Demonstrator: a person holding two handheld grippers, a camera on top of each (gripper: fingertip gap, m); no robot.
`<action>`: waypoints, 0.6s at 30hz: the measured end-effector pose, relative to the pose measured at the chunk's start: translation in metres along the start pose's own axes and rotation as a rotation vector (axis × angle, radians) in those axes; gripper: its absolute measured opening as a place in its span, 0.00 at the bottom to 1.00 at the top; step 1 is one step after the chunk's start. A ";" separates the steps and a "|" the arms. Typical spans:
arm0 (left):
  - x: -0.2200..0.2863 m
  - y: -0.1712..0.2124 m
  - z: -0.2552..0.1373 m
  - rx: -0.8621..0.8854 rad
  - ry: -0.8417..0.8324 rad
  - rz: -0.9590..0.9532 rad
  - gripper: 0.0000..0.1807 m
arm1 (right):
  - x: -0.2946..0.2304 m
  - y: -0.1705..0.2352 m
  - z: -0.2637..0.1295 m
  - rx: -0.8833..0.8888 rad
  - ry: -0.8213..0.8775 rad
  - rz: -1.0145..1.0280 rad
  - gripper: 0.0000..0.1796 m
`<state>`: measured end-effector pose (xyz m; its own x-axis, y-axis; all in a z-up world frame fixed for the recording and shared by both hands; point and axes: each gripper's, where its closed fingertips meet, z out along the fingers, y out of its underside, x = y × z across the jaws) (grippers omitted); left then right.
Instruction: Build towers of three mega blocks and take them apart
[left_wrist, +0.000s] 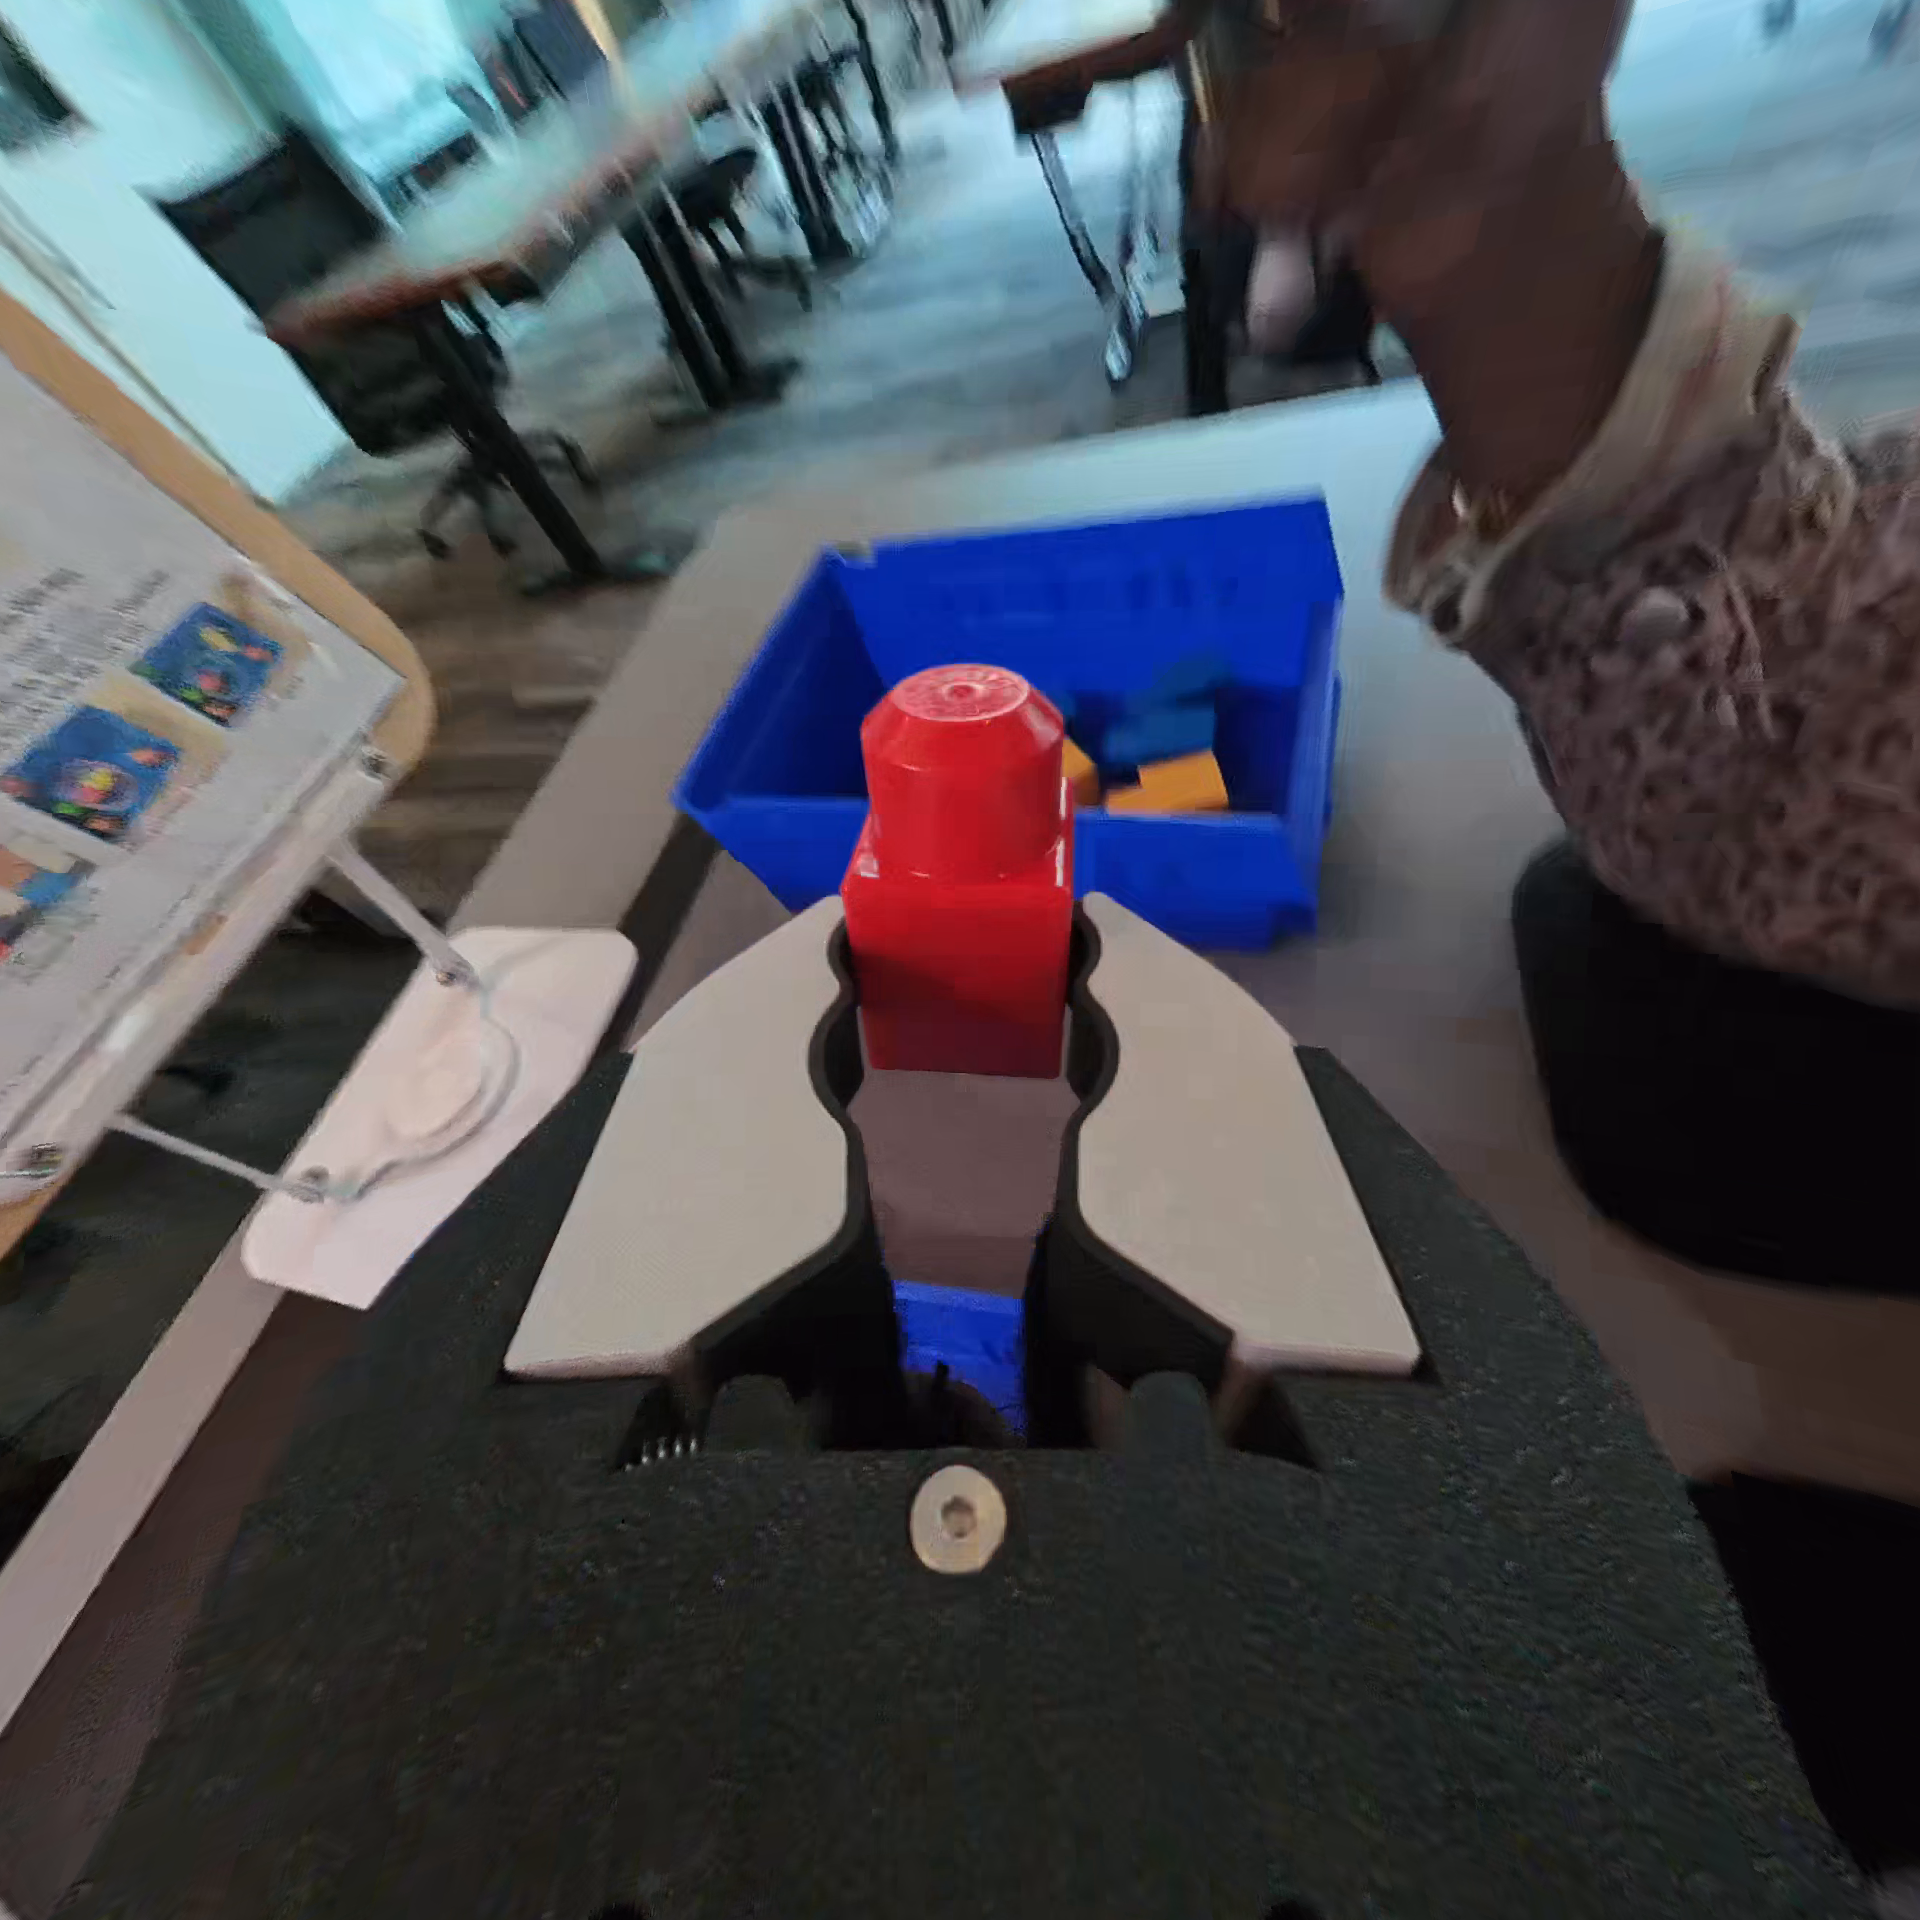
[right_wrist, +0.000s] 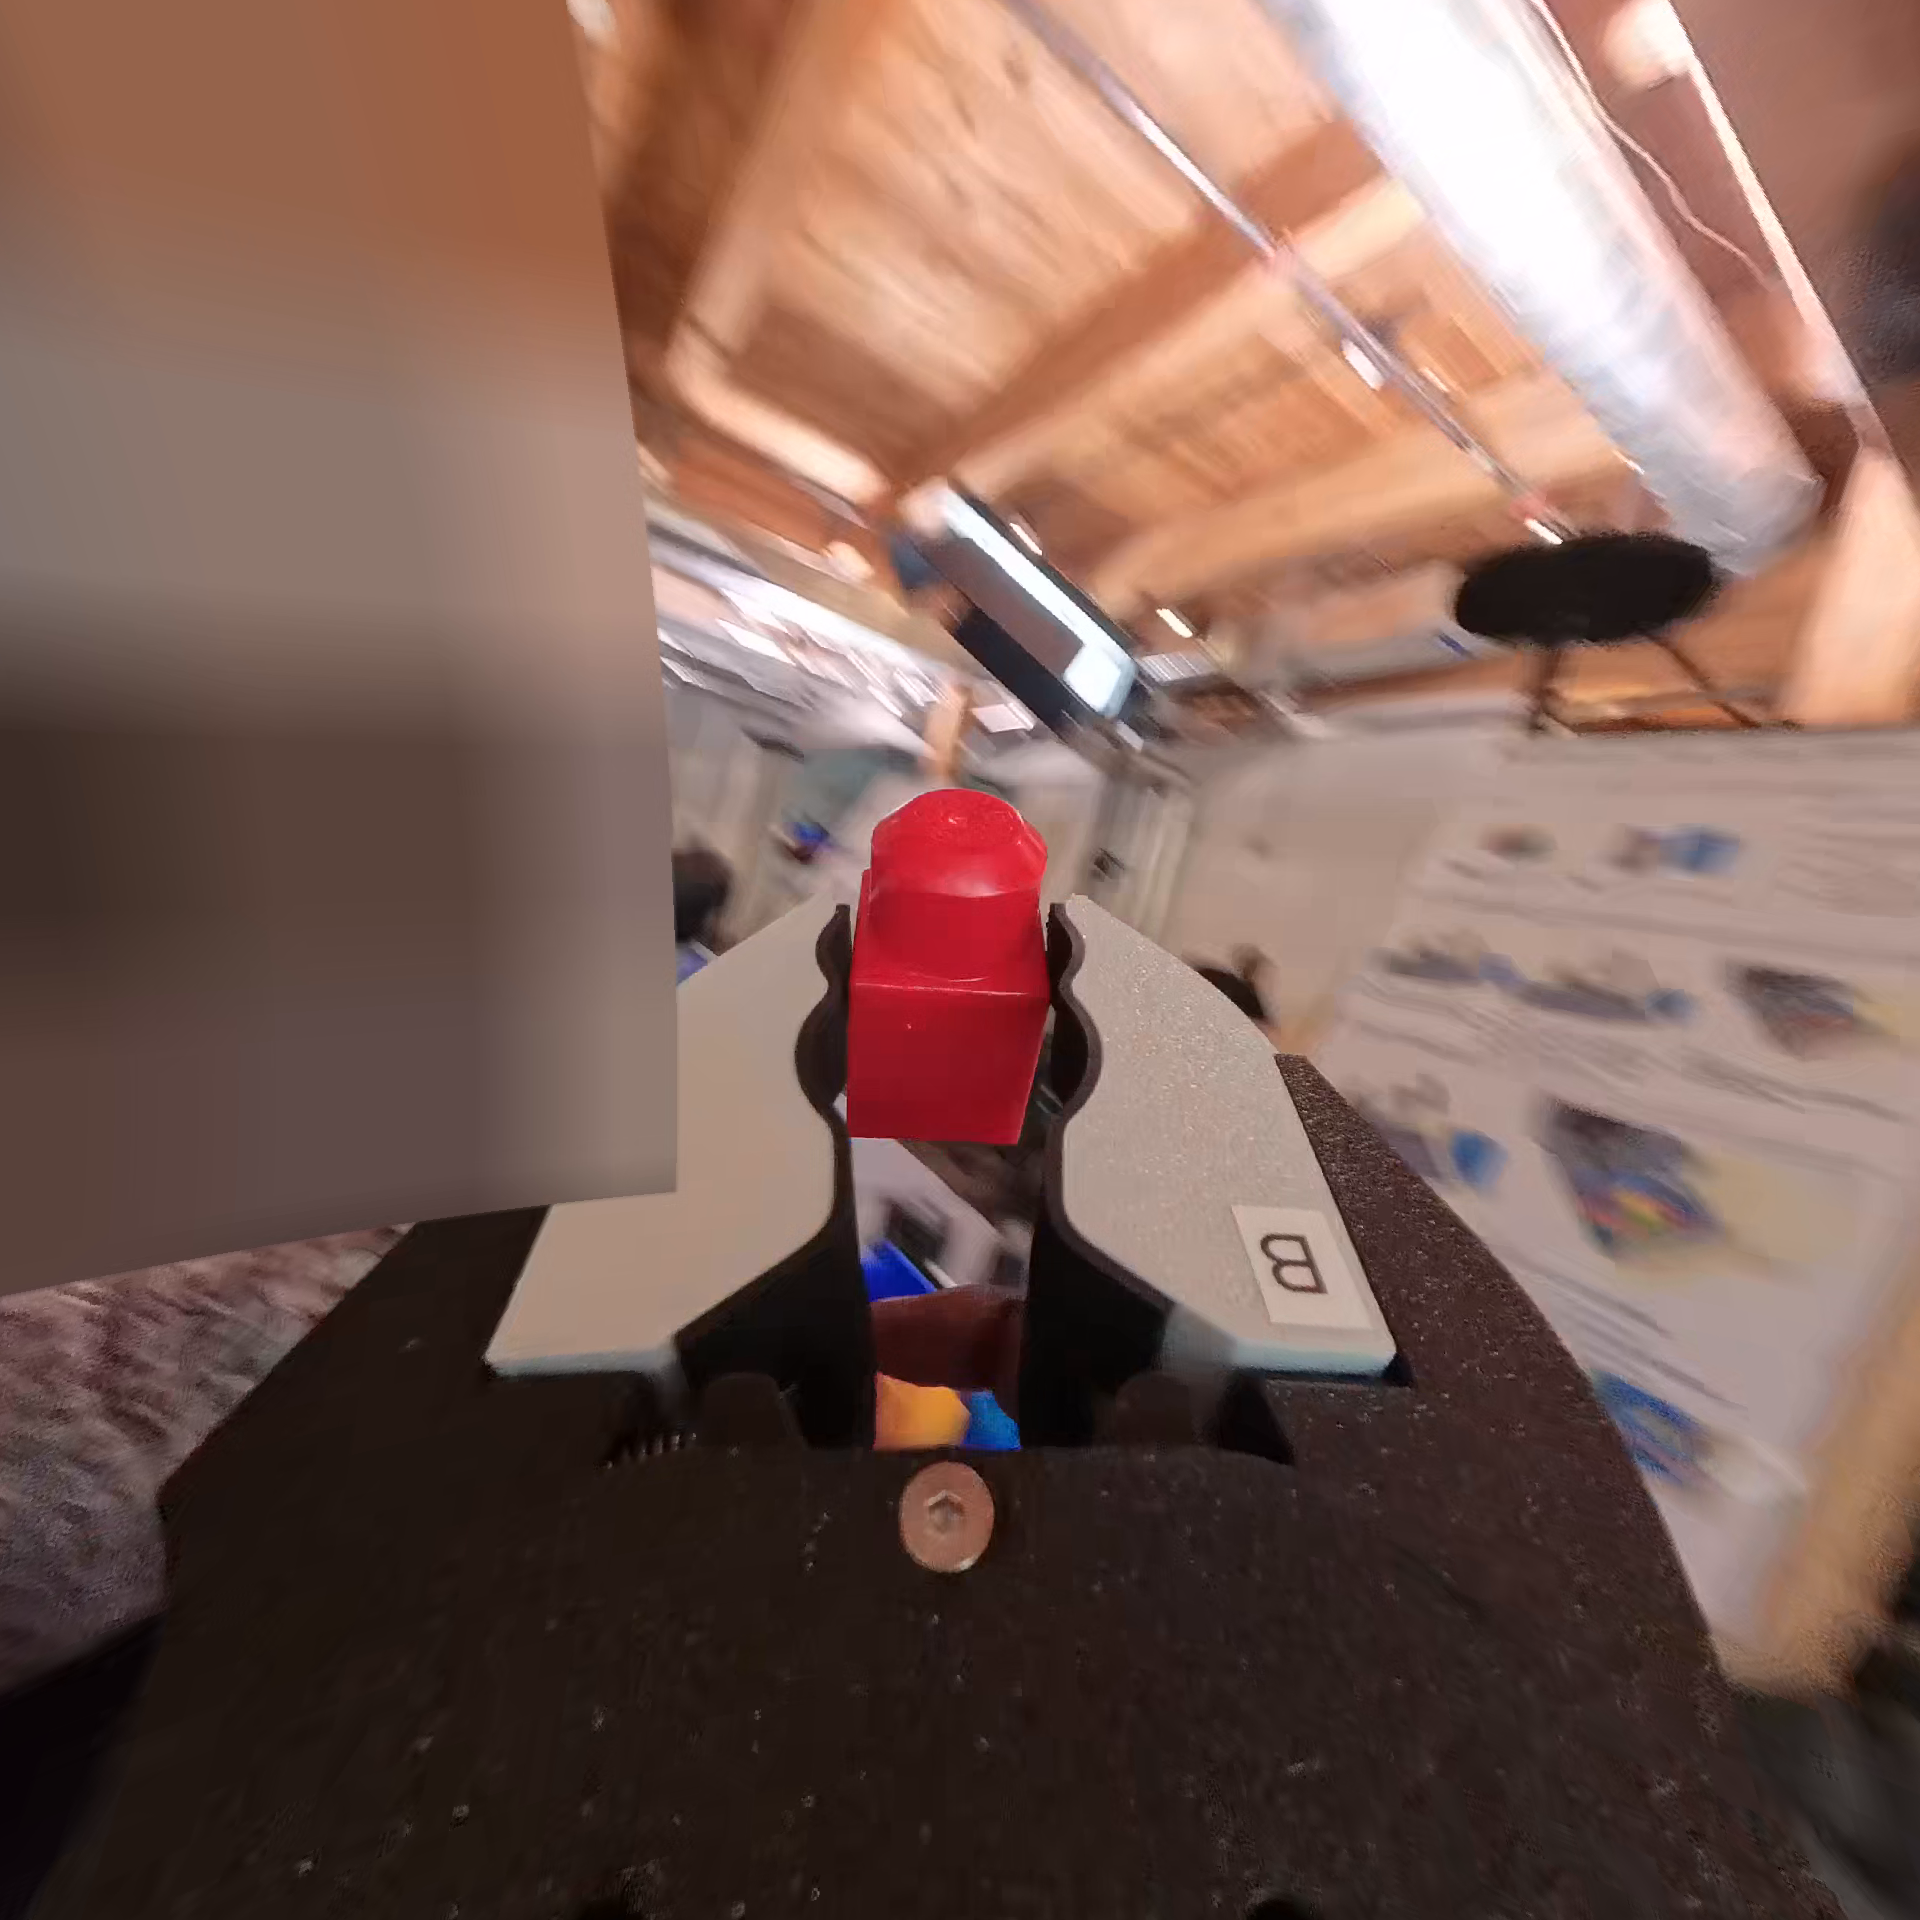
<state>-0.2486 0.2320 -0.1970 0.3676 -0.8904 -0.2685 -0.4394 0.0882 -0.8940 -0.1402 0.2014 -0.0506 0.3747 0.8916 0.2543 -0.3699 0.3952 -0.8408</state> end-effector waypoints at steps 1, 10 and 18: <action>-0.013 -0.010 -0.008 0.077 -0.070 -0.019 0.20 | 0.019 0.011 -0.011 -0.098 0.107 -0.049 0.19; -0.107 -0.054 -0.136 0.823 -0.564 -0.488 0.20 | 0.128 0.125 -0.129 -0.778 0.700 0.072 0.19; -0.114 -0.045 -0.160 0.836 -0.645 -0.498 0.20 | 0.145 0.217 -0.211 -1.300 0.949 0.225 0.20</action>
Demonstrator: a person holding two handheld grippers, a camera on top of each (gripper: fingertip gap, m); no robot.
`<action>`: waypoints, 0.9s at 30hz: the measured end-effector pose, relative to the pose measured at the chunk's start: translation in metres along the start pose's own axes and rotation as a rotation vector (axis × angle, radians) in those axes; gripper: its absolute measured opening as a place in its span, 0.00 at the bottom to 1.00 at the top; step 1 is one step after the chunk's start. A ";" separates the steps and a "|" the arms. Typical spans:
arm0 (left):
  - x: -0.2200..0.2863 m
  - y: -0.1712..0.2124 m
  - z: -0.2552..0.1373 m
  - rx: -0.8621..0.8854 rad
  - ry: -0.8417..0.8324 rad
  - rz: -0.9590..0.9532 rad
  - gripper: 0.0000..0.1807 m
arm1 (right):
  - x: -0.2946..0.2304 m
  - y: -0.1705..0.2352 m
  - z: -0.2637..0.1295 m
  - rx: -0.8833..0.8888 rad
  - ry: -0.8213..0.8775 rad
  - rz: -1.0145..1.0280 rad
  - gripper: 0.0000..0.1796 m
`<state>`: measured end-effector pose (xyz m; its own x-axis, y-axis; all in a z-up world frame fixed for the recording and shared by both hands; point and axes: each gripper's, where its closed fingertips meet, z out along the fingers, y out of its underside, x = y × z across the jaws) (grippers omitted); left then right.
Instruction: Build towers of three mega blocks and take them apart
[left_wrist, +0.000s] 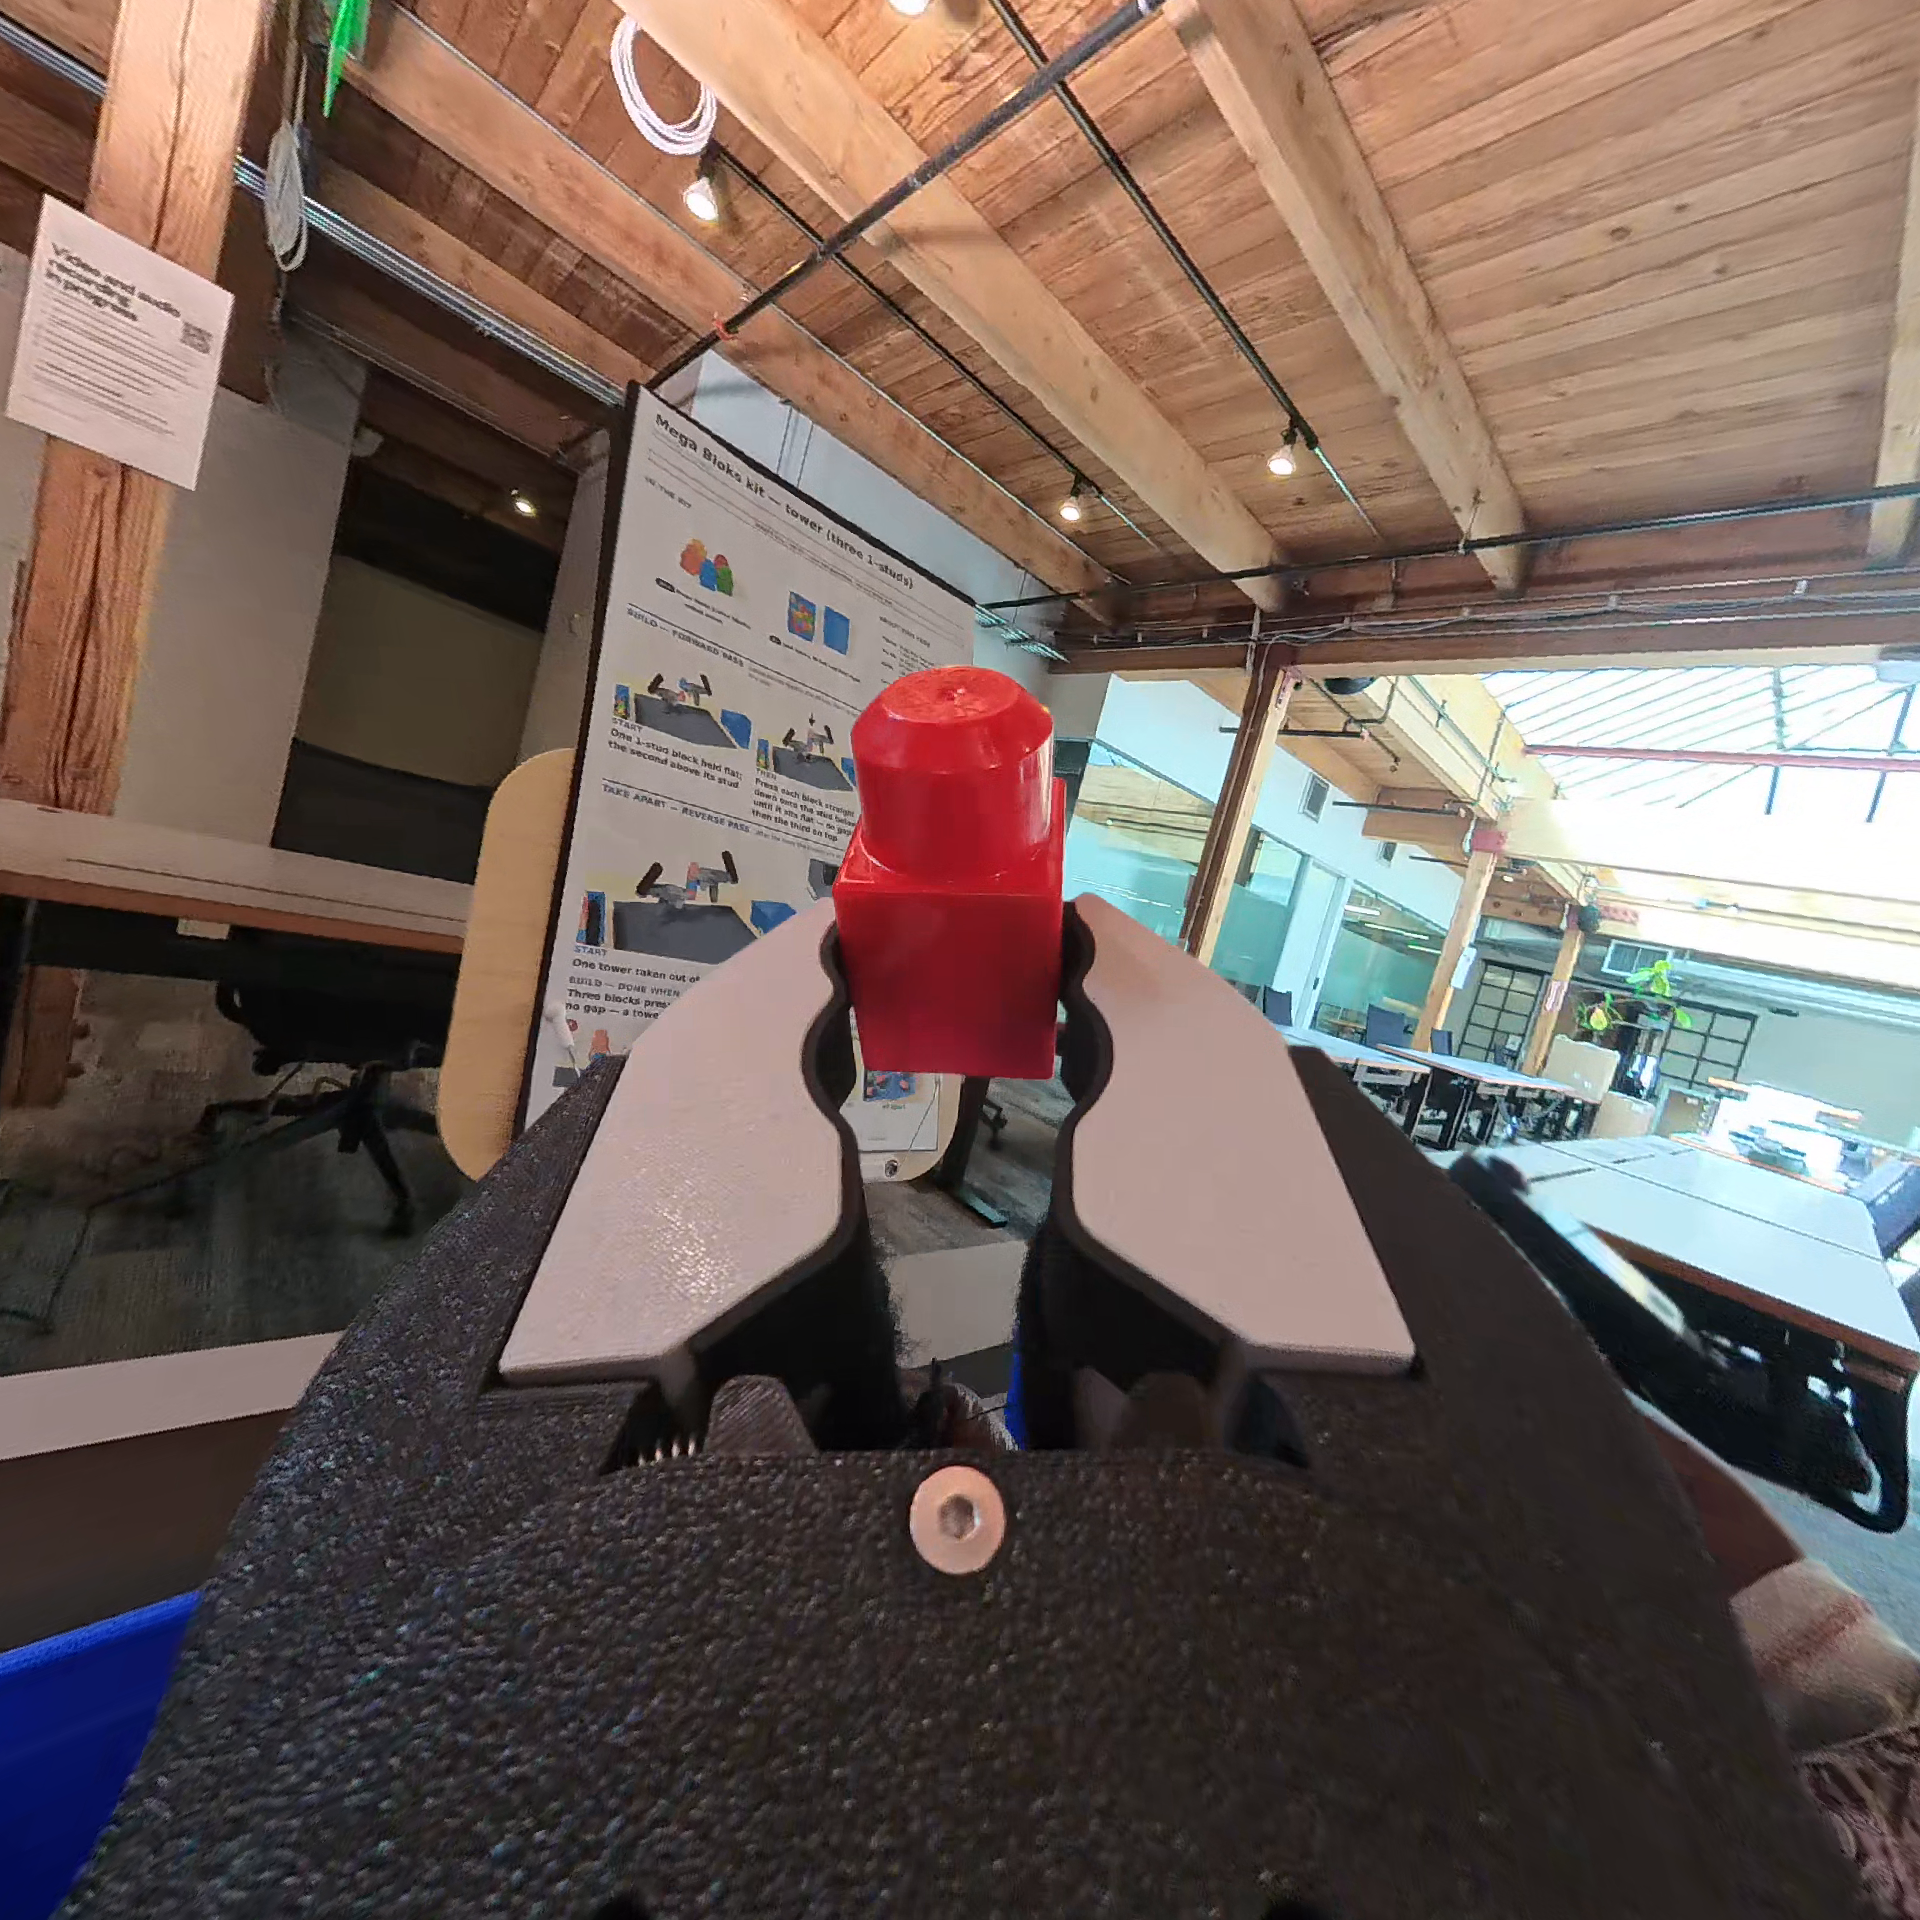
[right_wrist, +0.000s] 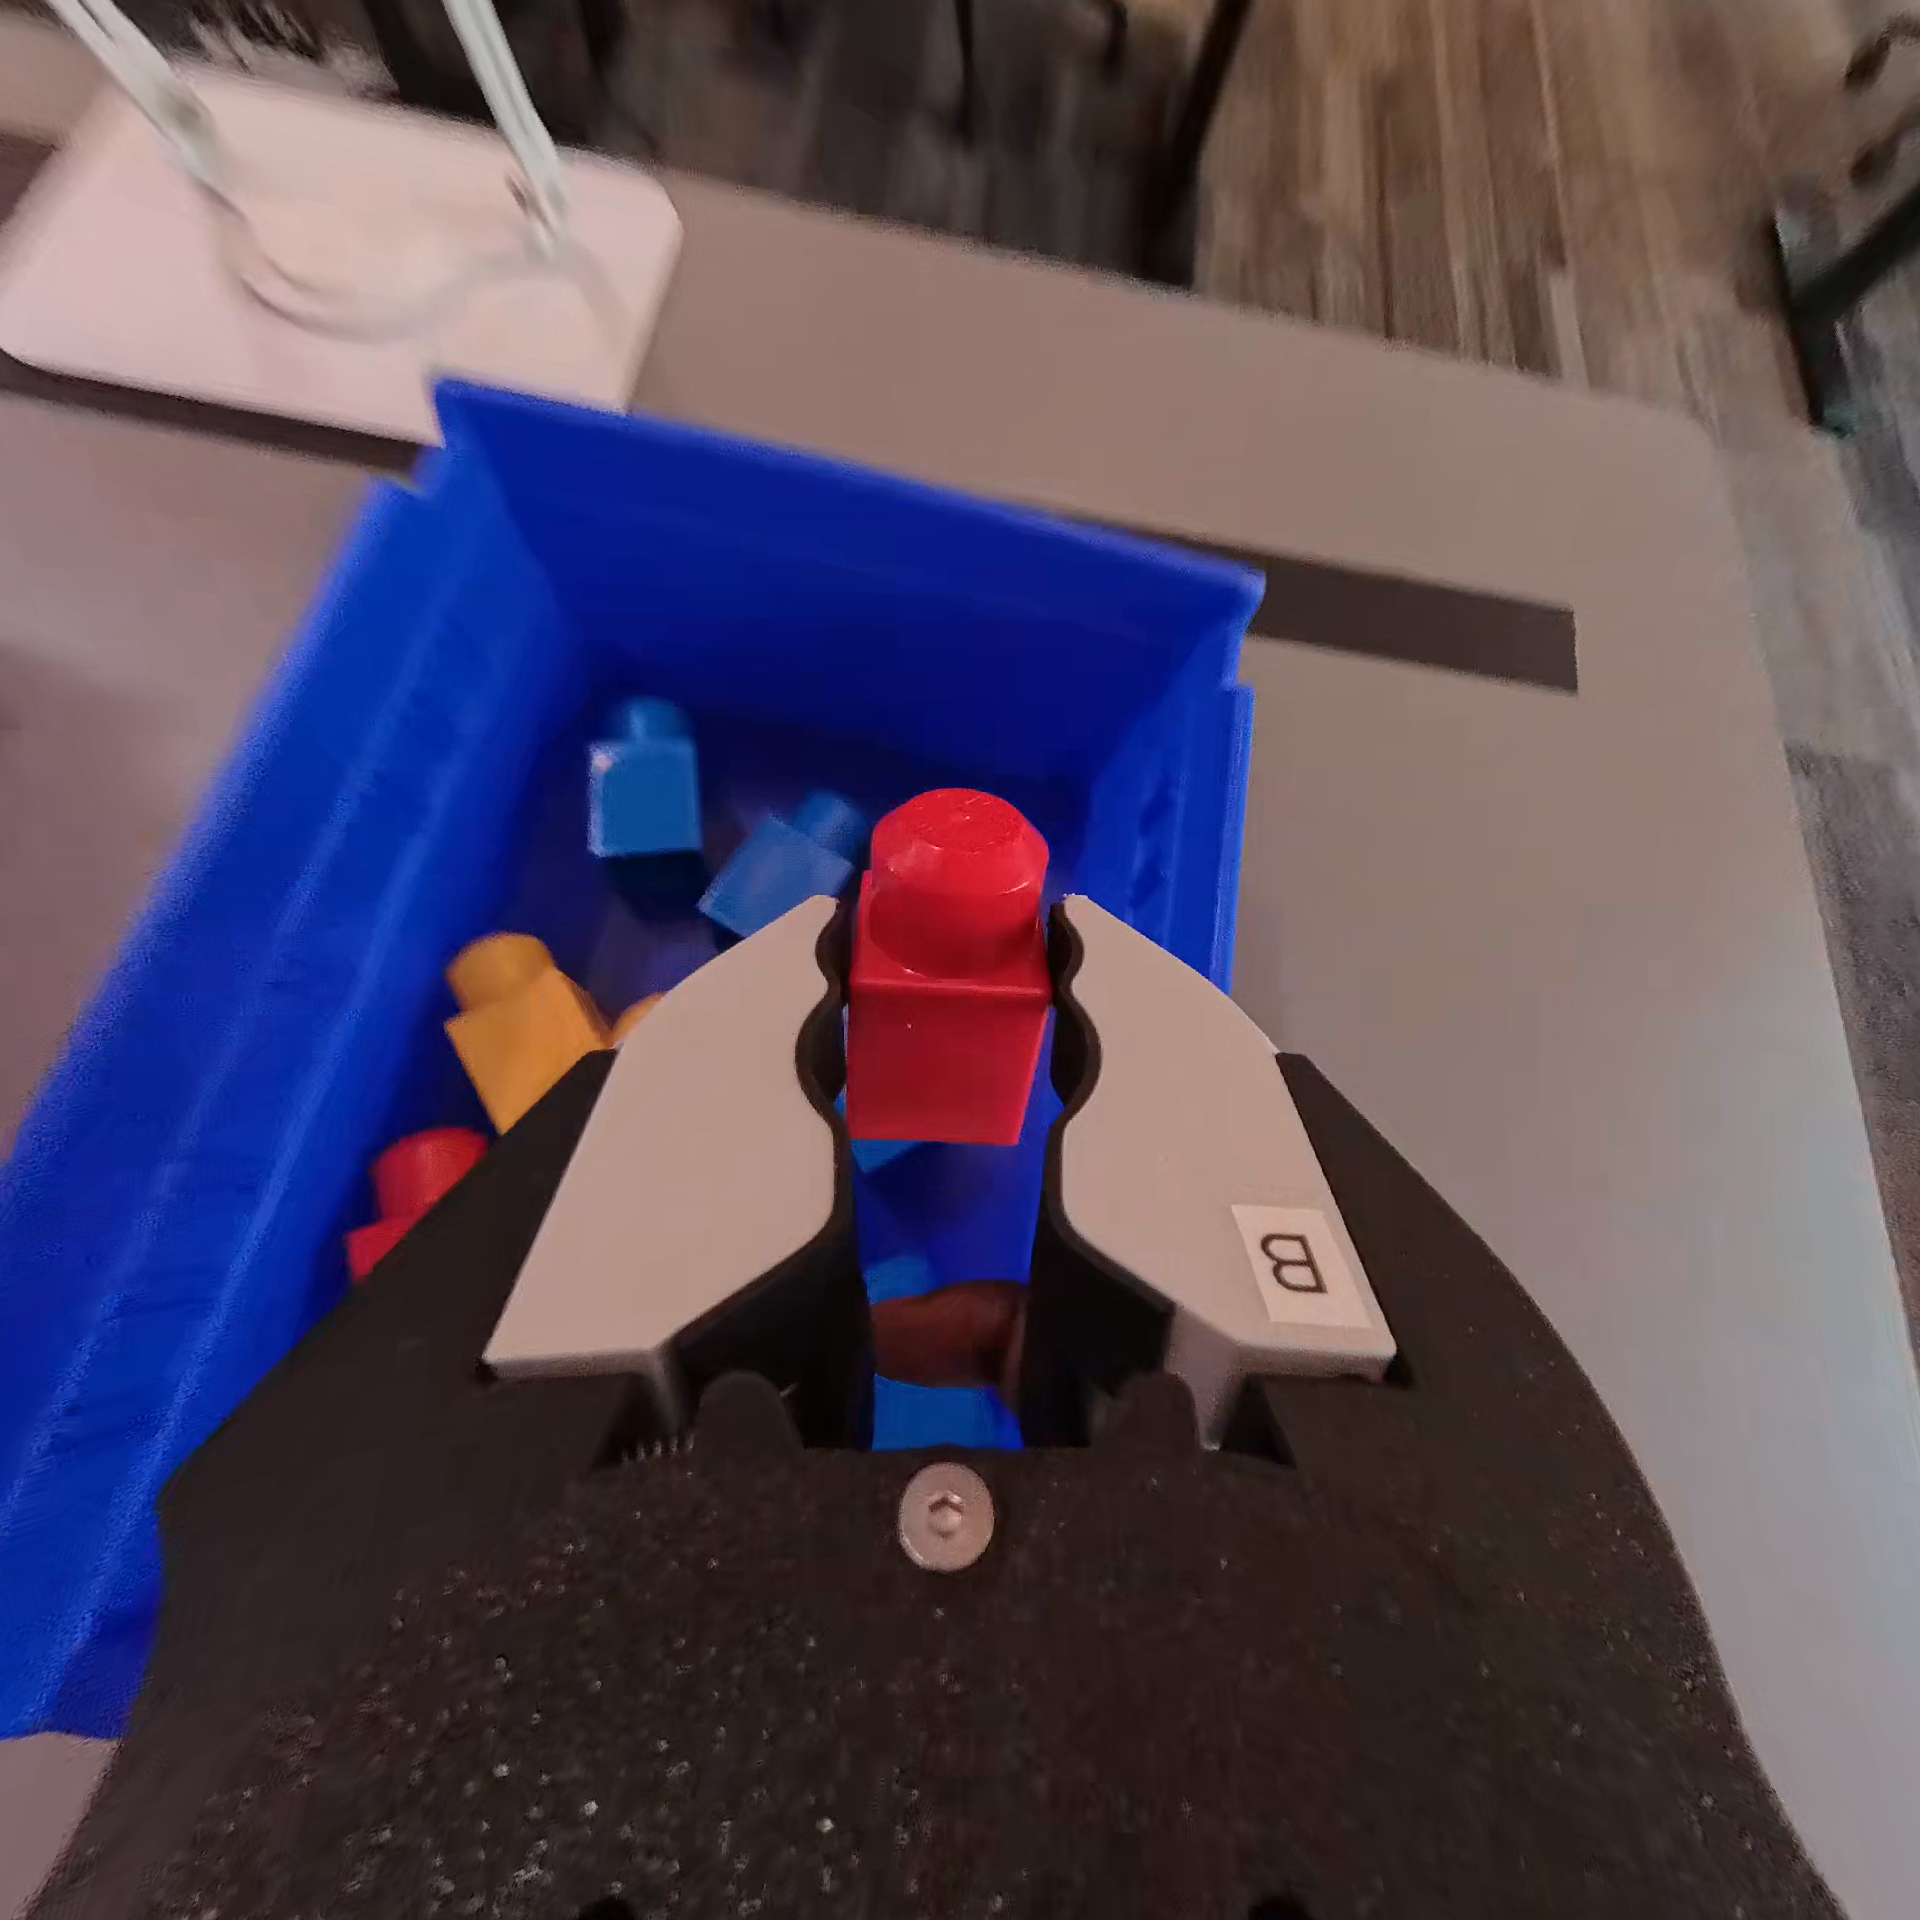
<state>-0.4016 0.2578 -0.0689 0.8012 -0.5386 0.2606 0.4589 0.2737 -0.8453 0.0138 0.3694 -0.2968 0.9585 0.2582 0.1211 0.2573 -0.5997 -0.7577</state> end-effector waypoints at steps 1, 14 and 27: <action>0.000 -0.001 0.000 0.001 0.000 0.002 0.20 | 0.003 0.009 0.007 -0.051 0.022 -0.005 0.20; 0.000 -0.001 -0.001 -0.003 0.006 0.020 0.20 | 0.016 0.054 0.046 -0.338 0.201 -0.183 0.20; 0.001 -0.002 -0.002 -0.011 0.021 0.013 0.20 | 0.002 0.080 0.054 -0.440 0.072 -0.090 0.22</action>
<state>-0.4029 0.2551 -0.0683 0.7987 -0.5520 0.2398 0.4442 0.2719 -0.8537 0.0293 0.3631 -0.3918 0.9321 0.2801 0.2295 0.3526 -0.8463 -0.3992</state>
